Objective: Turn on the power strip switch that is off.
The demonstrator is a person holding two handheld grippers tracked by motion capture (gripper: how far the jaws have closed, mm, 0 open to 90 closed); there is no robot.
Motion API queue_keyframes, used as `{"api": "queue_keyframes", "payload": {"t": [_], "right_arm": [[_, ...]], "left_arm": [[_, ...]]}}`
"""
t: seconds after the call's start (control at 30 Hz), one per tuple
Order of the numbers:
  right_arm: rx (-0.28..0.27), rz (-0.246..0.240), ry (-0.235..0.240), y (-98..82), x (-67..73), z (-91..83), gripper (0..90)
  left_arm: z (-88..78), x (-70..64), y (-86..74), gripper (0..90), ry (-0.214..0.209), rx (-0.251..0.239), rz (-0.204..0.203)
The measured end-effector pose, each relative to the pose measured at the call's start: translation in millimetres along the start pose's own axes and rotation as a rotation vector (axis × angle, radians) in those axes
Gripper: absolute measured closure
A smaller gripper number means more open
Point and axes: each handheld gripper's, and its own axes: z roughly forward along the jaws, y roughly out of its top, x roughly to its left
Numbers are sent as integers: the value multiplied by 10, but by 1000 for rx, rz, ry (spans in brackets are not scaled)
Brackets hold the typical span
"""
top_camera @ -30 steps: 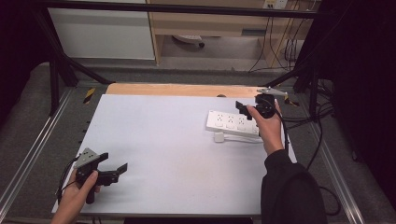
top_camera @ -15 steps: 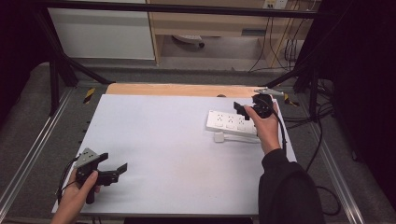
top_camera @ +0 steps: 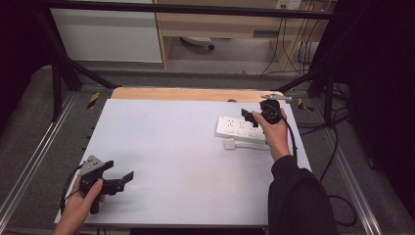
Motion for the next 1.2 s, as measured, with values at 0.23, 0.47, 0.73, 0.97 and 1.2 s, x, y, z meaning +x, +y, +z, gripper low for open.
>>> {"api": "queue_keyframes", "payload": {"t": [0.23,0.47,0.73,0.97,1.2], "right_arm": [[17,-1,15,-20,37,52,117],[31,10,16,-45,52,105,69],[39,23,8,-68,46,145,33],[44,25,24,-89,56,162,102],[49,28,43,-107,72,185,165]], "left_arm": [[1,0,-1,66,0,1,1],[-1,0,-1,66,-1,3,0],[-1,1,-1,66,-2,1,0],[-2,1,-2,66,-3,3,0],[-3,0,-2,66,-3,2,0]]}}
